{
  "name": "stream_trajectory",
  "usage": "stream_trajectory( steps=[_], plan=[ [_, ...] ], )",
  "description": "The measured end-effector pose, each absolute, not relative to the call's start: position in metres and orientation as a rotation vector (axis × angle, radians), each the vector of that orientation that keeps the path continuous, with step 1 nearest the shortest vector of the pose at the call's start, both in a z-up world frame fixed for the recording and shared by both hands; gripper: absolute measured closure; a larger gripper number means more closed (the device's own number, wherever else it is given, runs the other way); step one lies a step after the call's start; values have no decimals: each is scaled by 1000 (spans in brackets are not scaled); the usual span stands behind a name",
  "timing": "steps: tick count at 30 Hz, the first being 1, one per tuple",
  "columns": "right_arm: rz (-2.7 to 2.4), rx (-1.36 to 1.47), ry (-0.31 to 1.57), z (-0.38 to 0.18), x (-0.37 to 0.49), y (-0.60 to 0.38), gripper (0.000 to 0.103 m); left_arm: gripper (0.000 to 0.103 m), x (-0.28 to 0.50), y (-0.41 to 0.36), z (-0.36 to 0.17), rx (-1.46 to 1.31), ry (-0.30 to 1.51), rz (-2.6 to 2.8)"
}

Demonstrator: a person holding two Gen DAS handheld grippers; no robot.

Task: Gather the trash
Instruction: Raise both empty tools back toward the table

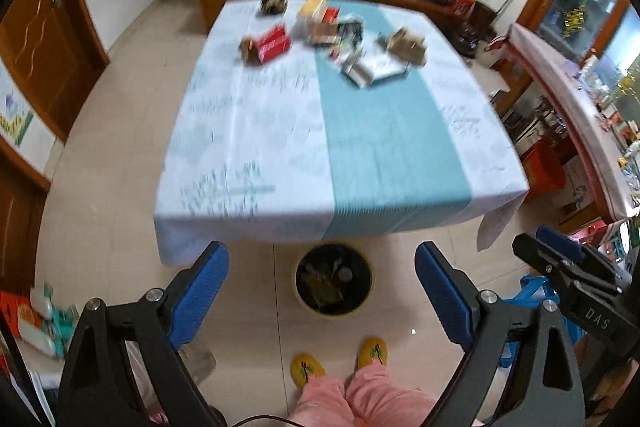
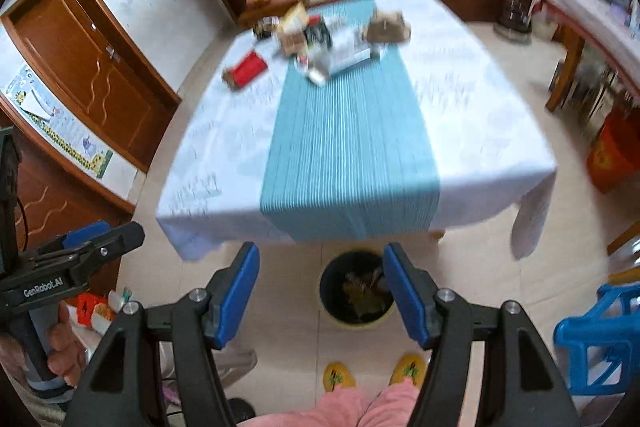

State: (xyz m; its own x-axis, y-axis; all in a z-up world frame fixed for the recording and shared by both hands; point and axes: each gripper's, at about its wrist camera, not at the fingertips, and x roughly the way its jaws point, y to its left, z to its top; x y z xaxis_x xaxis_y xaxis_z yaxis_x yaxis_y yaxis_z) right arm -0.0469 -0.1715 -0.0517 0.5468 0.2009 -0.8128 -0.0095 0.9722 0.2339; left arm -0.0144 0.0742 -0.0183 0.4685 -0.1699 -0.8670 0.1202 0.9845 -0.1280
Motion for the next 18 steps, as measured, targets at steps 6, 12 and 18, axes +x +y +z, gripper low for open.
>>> stream_trajectory(
  steps=[6,12,18],
  plan=[
    [83,153,862,-3,-46,-165,39,10,-2,71,14,-7,1014,-222],
    [46,130,806,24,-36,-166,39,14,17,60,29,37,987,-266],
    [53,123,781,32,-21,-174,39,14,44,40,31,75,977,-316]
  ],
)
